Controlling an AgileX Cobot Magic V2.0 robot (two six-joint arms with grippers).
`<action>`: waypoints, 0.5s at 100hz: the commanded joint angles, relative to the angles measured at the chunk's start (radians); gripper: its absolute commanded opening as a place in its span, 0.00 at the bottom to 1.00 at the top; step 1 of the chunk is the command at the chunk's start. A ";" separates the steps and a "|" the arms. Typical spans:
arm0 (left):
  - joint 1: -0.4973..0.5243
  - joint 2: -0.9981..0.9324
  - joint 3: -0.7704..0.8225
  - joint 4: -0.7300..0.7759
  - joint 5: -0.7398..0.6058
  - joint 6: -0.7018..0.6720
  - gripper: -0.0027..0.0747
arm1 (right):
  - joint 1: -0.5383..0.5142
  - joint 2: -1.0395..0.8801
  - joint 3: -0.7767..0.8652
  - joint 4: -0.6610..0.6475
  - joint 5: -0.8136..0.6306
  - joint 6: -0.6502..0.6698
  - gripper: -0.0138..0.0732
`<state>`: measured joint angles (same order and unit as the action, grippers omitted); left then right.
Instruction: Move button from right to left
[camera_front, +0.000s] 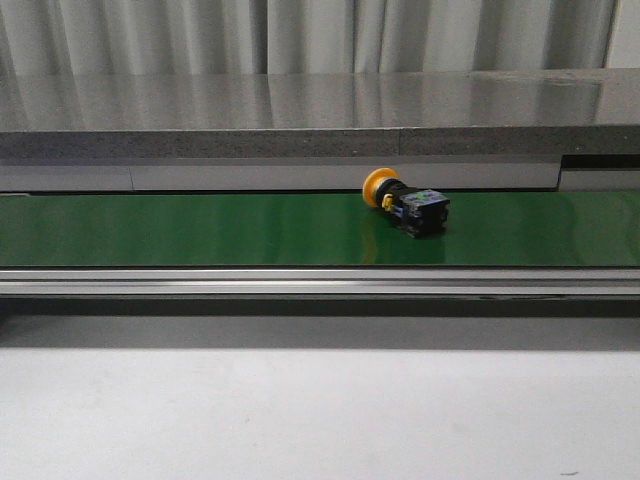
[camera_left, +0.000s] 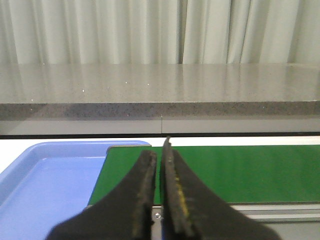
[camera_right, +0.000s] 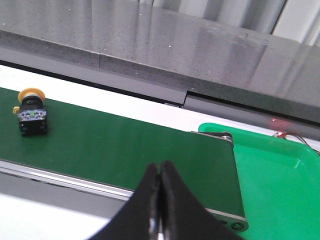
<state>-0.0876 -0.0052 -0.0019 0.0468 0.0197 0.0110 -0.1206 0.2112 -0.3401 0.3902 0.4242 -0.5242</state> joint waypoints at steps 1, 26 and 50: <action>0.002 -0.035 0.037 -0.010 -0.124 -0.011 0.04 | -0.001 0.009 -0.025 0.018 -0.069 -0.008 0.08; 0.002 0.011 -0.084 -0.100 -0.073 -0.011 0.04 | -0.001 0.009 -0.025 0.018 -0.069 -0.008 0.08; 0.002 0.239 -0.309 -0.105 0.177 -0.011 0.04 | -0.001 0.009 -0.025 0.018 -0.069 -0.008 0.08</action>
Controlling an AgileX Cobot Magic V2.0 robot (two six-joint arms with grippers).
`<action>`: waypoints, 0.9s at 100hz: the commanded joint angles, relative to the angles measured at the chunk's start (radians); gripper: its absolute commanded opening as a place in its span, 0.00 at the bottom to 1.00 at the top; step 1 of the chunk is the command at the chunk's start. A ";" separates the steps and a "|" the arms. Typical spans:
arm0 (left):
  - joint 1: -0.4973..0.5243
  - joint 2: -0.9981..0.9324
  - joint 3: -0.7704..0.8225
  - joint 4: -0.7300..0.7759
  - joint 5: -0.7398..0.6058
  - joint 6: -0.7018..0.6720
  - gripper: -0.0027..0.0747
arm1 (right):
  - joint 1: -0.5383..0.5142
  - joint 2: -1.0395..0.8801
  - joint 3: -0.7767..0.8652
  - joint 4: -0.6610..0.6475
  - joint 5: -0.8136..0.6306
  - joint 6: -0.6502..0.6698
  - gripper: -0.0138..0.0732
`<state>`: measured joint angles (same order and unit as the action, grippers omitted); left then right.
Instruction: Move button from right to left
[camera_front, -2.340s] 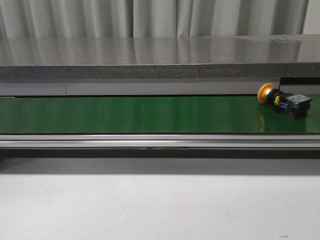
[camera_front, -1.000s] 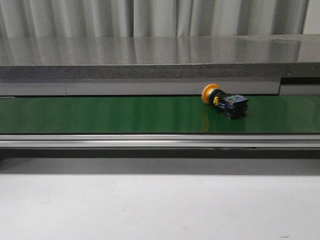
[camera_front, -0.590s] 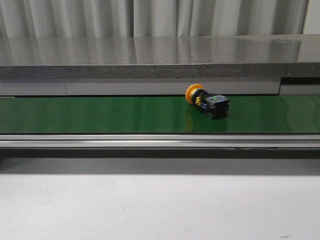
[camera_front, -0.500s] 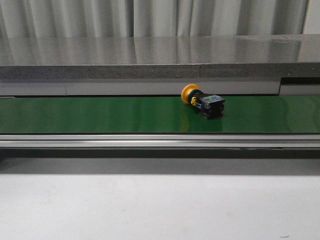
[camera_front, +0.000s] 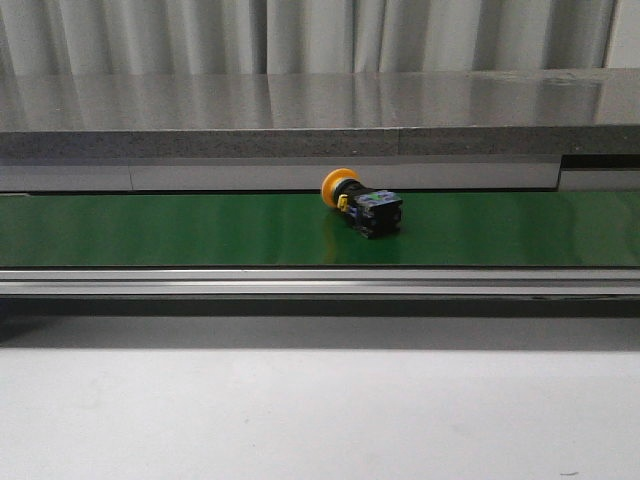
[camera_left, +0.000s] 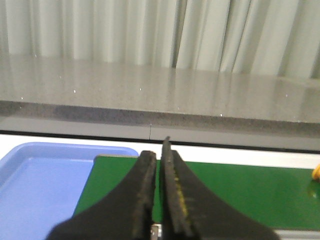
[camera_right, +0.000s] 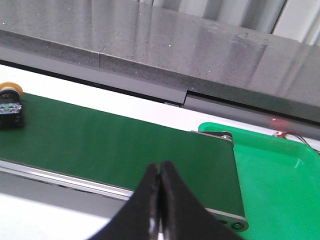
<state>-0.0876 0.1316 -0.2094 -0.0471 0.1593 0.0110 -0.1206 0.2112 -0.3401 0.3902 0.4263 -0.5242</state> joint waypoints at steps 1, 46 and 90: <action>0.002 0.111 -0.117 -0.012 0.046 -0.011 0.04 | -0.001 0.009 -0.025 0.018 -0.071 -0.008 0.08; 0.002 0.635 -0.554 -0.120 0.430 0.003 0.04 | -0.001 0.009 -0.025 0.018 -0.071 -0.008 0.08; 0.002 0.804 -0.603 -0.123 0.432 0.033 0.21 | -0.001 0.009 -0.025 0.018 -0.071 -0.008 0.08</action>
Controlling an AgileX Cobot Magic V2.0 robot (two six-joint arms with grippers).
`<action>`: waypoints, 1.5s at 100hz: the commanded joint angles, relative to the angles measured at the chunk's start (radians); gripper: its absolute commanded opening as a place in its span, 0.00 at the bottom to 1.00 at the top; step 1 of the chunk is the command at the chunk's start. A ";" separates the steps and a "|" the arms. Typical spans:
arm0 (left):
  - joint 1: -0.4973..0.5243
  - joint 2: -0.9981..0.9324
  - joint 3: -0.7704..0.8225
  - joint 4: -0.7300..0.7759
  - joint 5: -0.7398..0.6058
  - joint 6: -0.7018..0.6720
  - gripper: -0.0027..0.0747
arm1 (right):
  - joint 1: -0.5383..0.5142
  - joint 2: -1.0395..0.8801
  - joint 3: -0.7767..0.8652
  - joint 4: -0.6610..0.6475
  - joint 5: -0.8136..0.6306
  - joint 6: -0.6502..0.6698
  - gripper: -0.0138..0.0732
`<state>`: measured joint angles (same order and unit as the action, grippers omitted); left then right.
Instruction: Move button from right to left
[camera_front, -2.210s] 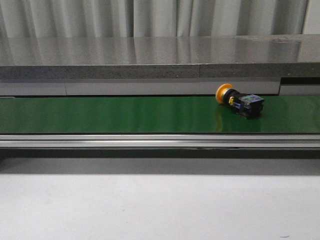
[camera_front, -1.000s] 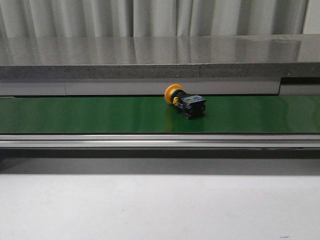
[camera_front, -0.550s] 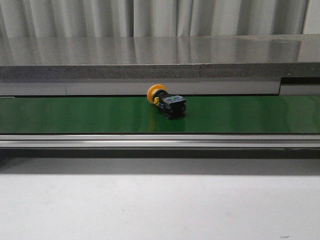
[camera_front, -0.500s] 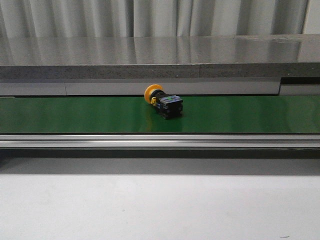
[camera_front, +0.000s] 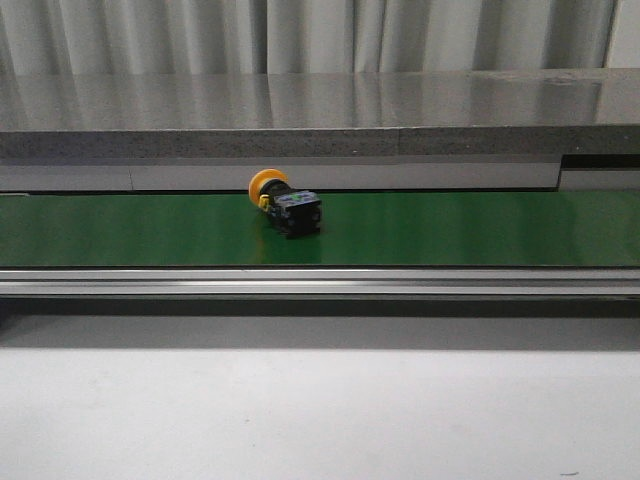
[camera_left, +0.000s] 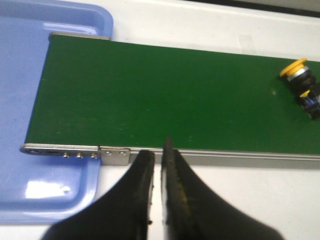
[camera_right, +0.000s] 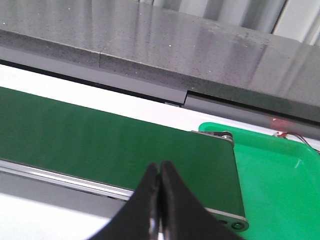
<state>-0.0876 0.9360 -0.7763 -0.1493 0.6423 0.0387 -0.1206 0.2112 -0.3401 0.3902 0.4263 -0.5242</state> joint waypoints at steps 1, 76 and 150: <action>0.002 -0.001 -0.037 -0.021 -0.051 0.007 0.23 | -0.001 0.009 -0.025 0.018 -0.071 -0.008 0.08; -0.078 0.095 -0.094 -0.094 -0.092 0.033 0.92 | -0.001 0.009 -0.025 0.018 -0.071 -0.008 0.08; -0.190 0.627 -0.435 -0.092 -0.155 0.025 0.91 | -0.001 0.009 -0.025 0.018 -0.071 -0.008 0.08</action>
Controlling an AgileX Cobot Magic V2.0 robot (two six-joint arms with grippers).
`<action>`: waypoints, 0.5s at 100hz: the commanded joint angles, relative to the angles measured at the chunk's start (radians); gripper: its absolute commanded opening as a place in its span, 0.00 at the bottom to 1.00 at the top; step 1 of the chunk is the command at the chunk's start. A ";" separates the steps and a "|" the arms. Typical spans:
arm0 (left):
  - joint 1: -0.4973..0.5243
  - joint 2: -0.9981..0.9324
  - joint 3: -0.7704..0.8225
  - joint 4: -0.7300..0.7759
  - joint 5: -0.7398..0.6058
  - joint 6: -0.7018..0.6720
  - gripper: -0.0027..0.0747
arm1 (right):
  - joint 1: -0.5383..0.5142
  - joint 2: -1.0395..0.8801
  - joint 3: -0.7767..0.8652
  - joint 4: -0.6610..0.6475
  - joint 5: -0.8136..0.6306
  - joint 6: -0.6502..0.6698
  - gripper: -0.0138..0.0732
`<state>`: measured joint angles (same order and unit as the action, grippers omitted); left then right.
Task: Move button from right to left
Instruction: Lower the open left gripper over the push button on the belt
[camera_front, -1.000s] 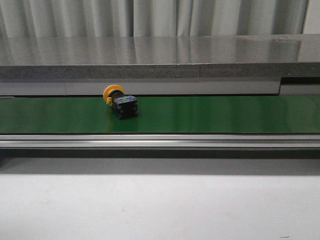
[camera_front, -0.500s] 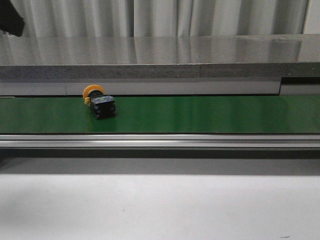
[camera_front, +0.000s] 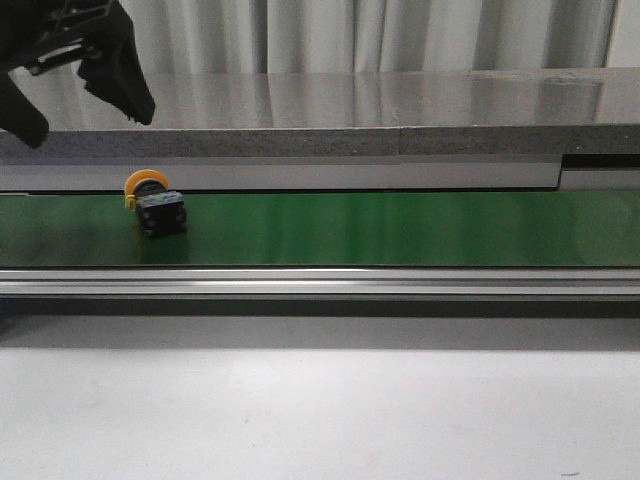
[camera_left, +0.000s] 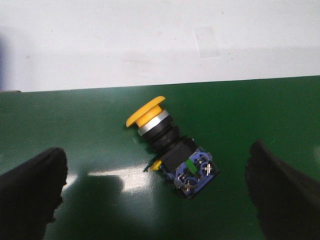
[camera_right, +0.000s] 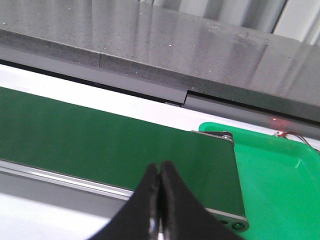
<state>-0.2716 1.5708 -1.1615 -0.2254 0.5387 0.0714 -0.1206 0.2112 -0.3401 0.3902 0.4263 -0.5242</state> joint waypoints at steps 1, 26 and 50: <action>-0.006 -0.006 -0.052 -0.016 -0.053 -0.008 0.91 | -0.001 0.009 -0.025 0.018 -0.071 -0.008 0.08; -0.006 0.056 -0.067 0.010 -0.055 -0.010 0.91 | -0.001 0.009 -0.025 0.018 -0.071 -0.008 0.08; -0.004 0.121 -0.067 0.093 -0.053 -0.071 0.91 | -0.001 0.009 -0.025 0.018 -0.071 -0.008 0.08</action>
<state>-0.2726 1.7111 -1.1958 -0.1729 0.5322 0.0497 -0.1206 0.2112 -0.3401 0.3902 0.4263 -0.5242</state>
